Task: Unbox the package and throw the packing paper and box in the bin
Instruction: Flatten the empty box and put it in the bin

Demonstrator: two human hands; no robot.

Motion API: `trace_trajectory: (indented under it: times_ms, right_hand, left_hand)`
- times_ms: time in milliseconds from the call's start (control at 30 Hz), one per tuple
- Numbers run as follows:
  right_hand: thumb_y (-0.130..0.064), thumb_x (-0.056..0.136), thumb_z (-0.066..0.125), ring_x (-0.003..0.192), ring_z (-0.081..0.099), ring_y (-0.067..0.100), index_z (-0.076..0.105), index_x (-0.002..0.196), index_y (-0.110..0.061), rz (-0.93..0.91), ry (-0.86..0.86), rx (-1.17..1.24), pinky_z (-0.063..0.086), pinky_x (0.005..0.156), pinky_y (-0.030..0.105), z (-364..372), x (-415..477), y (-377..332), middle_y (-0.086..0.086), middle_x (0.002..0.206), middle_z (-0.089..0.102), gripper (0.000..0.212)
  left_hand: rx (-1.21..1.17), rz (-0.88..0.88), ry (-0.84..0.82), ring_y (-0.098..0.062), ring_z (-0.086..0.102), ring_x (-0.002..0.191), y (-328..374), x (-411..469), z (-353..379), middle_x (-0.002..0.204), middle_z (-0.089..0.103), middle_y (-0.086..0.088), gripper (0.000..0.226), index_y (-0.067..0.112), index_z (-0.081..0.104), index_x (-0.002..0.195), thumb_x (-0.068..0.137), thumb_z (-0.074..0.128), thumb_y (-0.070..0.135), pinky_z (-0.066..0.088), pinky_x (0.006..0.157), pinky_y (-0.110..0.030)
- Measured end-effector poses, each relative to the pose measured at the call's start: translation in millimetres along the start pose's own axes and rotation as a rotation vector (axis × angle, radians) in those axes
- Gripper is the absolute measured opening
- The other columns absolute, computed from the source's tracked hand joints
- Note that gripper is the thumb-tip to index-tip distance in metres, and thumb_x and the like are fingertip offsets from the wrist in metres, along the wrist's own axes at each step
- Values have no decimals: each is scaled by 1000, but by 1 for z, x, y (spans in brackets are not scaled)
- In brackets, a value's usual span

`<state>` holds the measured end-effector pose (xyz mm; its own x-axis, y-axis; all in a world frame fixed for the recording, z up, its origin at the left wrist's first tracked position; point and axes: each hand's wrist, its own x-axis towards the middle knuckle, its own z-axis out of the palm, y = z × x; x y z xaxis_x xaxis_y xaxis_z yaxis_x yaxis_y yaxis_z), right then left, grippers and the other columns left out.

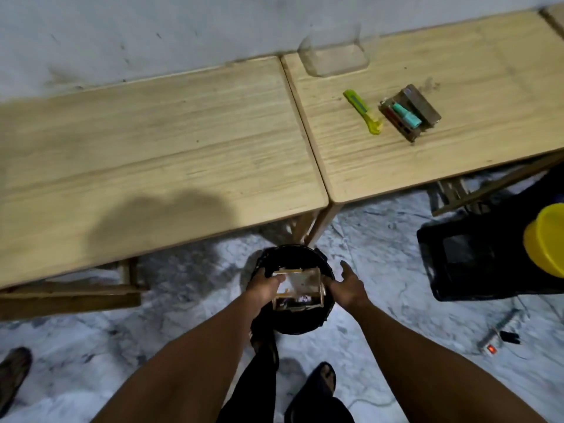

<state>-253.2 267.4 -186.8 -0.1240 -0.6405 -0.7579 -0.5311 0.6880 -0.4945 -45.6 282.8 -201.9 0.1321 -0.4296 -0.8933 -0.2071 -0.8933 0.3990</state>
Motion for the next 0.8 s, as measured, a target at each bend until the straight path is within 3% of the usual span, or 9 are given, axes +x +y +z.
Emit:
trace_trajectory:
  times_ms: [67,133,200,300,400,500,633,733,800]
  right_hand:
    - [-36,89,68,132,50,33,33,153,-18,-26,6,15,43,102,38,-7,1,-6,14,147,48,75]
    - [-32,90,67,119,60,30,47,144,-19,-87,46,18,49,95,36,-13,-3,-16,13,137,57,59]
    - [-26,92,65,93,68,22,62,126,-18,-220,145,-6,53,81,32,-20,-10,-32,8,113,70,36]
    - [-23,91,64,68,67,14,72,102,-21,-419,315,-90,55,67,31,-35,-21,-64,-4,77,70,14]
    - [-22,91,64,59,63,11,73,95,-22,-556,414,-149,50,56,29,-62,-25,-106,-7,67,67,10]
    - [-20,89,66,62,64,14,74,96,-21,-634,527,-126,50,57,30,-97,-15,-150,-6,67,68,11]
    - [-23,86,67,74,63,15,70,111,-24,-629,554,-108,49,66,30,-143,13,-197,-5,82,66,25]
    - [-24,82,68,102,61,18,62,125,-31,-620,587,-179,51,80,33,-177,43,-221,-5,110,66,44]
    - [-26,80,68,121,53,24,54,136,-32,-572,570,-250,48,92,37,-197,63,-233,-2,132,59,58]
  left_hand:
    - [47,-52,-58,-33,52,125,11,-3,-10,146,47,-11,80,19,41,146,80,61,58,47,96,-36]
    - [77,-41,-90,-39,52,125,25,-10,-15,143,49,-20,63,9,47,141,92,59,47,50,88,-41]
    - [155,-9,-86,-44,50,125,44,-20,-21,140,49,-27,53,4,53,135,95,58,39,46,98,-48]
    - [296,51,-143,-33,60,107,78,-41,-25,121,62,-20,44,7,58,128,97,55,39,47,91,-40]
    - [477,62,-316,-22,56,93,126,-60,-28,115,61,-6,49,14,54,127,96,49,51,42,84,-35]
    - [489,126,-499,-24,63,103,184,-73,-30,134,60,-5,59,17,46,140,96,40,57,47,89,-36]
    - [306,195,-535,-24,62,90,259,-78,-31,114,69,-8,51,18,64,112,85,52,61,44,74,-31]
    - [71,367,-317,-19,61,73,303,-56,-35,98,68,-4,33,21,65,107,88,62,48,39,60,-27]
    - [131,504,-17,-21,63,85,323,-43,-40,103,66,-1,30,21,63,113,92,61,41,40,67,-27]
